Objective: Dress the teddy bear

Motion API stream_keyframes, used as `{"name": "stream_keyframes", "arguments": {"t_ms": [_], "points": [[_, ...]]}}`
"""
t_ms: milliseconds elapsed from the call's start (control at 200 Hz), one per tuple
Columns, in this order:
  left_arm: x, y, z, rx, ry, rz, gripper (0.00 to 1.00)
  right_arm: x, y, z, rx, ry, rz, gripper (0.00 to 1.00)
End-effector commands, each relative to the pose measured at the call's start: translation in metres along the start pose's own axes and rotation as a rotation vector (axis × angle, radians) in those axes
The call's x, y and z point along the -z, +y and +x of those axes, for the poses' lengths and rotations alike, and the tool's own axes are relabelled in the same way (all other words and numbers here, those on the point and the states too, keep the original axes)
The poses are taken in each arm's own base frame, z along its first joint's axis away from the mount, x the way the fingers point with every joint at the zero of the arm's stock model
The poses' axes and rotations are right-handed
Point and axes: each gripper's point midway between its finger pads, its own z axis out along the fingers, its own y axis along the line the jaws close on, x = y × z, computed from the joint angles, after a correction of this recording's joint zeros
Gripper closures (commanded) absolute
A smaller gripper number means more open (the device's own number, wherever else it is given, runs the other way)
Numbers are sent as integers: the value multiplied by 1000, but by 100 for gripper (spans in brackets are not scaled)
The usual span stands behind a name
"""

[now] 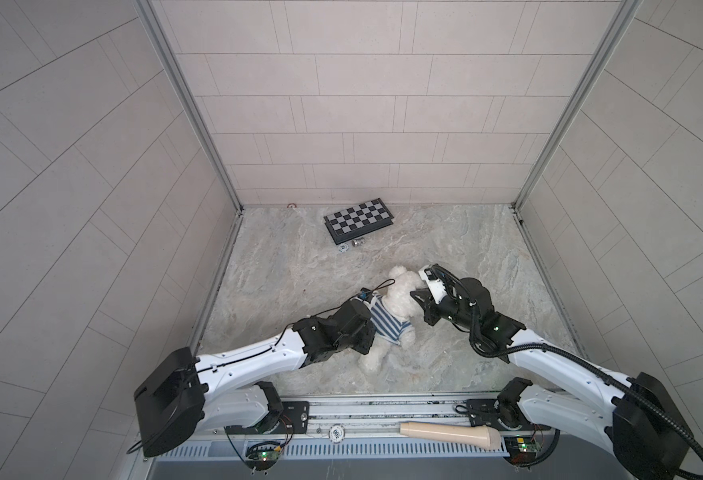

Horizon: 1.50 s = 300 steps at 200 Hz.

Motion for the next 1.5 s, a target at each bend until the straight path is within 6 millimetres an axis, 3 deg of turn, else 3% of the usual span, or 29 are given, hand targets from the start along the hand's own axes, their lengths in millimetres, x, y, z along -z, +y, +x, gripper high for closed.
{"name": "stream_keyframes", "arguments": {"t_ms": [0,95,270,831,981,1497], "points": [[11,-17,-24,97,-114,93,61,9,7,-19,65,-100,5,100],[22,-20,-37,158,-179,121,59,18,11,-25,93,-150,15,100],[33,6,-39,243,-254,21,64,29,15,-34,116,-224,25,100],[20,-18,-35,345,-210,167,63,37,16,-44,137,-288,55,100],[19,-18,-34,347,-193,152,52,37,16,-43,140,-289,59,100],[18,-11,-23,347,-162,123,100,43,9,-43,140,-306,105,100]]}}
